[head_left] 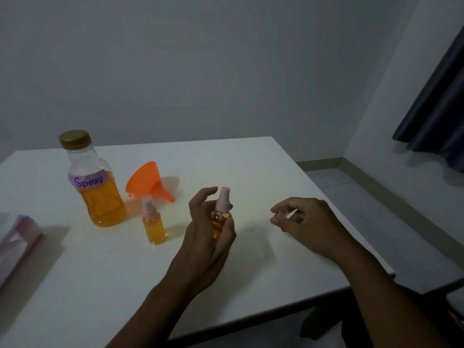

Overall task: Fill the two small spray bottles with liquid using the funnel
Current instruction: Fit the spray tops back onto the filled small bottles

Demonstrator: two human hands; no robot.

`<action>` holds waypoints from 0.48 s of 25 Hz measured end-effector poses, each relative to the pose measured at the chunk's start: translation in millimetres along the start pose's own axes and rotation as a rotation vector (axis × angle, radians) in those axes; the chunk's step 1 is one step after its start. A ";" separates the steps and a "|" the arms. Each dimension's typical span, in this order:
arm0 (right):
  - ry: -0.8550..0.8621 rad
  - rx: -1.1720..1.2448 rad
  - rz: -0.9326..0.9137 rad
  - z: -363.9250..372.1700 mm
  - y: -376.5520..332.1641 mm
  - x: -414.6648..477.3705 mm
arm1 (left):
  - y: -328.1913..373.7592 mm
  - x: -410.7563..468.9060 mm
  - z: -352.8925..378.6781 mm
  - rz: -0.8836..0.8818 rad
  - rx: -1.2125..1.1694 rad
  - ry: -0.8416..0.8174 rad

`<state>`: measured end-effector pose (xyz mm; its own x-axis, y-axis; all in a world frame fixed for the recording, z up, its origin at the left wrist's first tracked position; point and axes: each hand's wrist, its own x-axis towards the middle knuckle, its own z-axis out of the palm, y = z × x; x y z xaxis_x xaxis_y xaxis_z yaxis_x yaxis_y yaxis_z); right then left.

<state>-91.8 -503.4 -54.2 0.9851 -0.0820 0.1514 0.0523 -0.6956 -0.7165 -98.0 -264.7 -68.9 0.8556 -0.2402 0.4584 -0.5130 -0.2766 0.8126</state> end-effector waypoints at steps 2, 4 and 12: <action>-0.004 0.012 -0.002 0.2 1.2 0.5 | 3.8 1.6 0.0 -0.034 -0.061 0.027; -0.005 0.022 -0.002 -0.2 1.3 0.3 | 7.2 3.7 0.6 -0.038 -0.056 0.064; -0.017 0.071 0.000 -0.5 2.7 0.4 | -6.0 5.0 2.4 -0.104 -0.055 0.032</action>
<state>-91.3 -505.7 -55.8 0.9877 -0.0693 0.1404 0.0633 -0.6434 -0.7629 -90.8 -266.5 -72.3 0.9063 -0.1829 0.3810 -0.4175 -0.2471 0.8744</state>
